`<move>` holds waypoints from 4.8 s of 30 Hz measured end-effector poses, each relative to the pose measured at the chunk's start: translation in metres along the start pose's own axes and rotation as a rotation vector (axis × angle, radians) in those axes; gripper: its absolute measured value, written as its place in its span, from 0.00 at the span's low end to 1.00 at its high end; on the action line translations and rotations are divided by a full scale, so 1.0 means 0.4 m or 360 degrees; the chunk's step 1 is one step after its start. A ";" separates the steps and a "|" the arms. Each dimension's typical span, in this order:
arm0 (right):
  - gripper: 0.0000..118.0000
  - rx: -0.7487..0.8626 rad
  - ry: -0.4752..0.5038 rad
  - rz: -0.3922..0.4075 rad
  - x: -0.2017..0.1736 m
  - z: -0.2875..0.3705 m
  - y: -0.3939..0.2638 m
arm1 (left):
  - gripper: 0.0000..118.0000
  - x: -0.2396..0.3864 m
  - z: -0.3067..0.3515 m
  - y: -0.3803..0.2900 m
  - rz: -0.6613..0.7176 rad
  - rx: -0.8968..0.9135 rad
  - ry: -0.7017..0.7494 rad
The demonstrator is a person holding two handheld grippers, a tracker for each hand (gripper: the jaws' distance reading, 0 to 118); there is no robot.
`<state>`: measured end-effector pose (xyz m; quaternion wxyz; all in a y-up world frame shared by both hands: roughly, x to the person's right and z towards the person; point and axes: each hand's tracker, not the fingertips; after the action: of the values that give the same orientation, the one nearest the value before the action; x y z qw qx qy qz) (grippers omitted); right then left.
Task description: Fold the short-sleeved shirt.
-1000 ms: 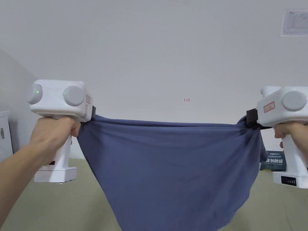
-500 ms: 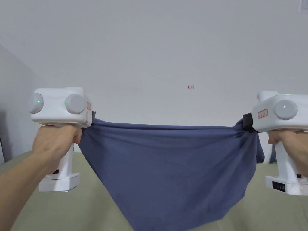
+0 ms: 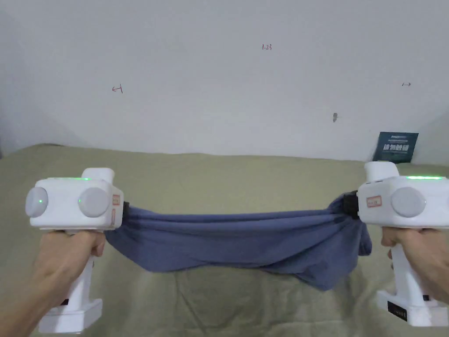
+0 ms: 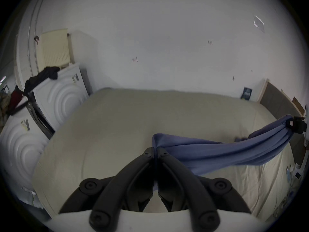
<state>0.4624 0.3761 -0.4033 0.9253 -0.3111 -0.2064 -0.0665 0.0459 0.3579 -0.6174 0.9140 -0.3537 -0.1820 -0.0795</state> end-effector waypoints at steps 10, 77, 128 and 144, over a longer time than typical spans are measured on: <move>0.08 -0.0263 0.0034 -0.0093 0.042 0.143 -0.443 | 0.00 -0.038 0.122 -0.406 -0.0010 -0.0246 -0.0069; 0.01 0.0078 -0.0080 -0.0049 -0.098 0.584 -0.734 | 0.90 -0.128 0.156 -0.640 0.0047 -0.0449 -0.0271; 0.02 -0.0700 0.0080 0.0045 0.054 -0.267 -0.173 | 0.00 -0.118 0.161 -0.632 0.0017 -0.0511 -0.0377; 0.02 -0.0076 0.0110 0.0079 0.165 0.369 0.028 | 0.00 -0.143 0.365 -0.374 0.0107 -0.0074 -0.0274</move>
<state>0.4748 0.4744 -0.2750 0.9255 -0.3357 -0.1650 -0.0591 -0.0883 0.3469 -0.4475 0.8888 -0.3861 -0.2460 -0.0223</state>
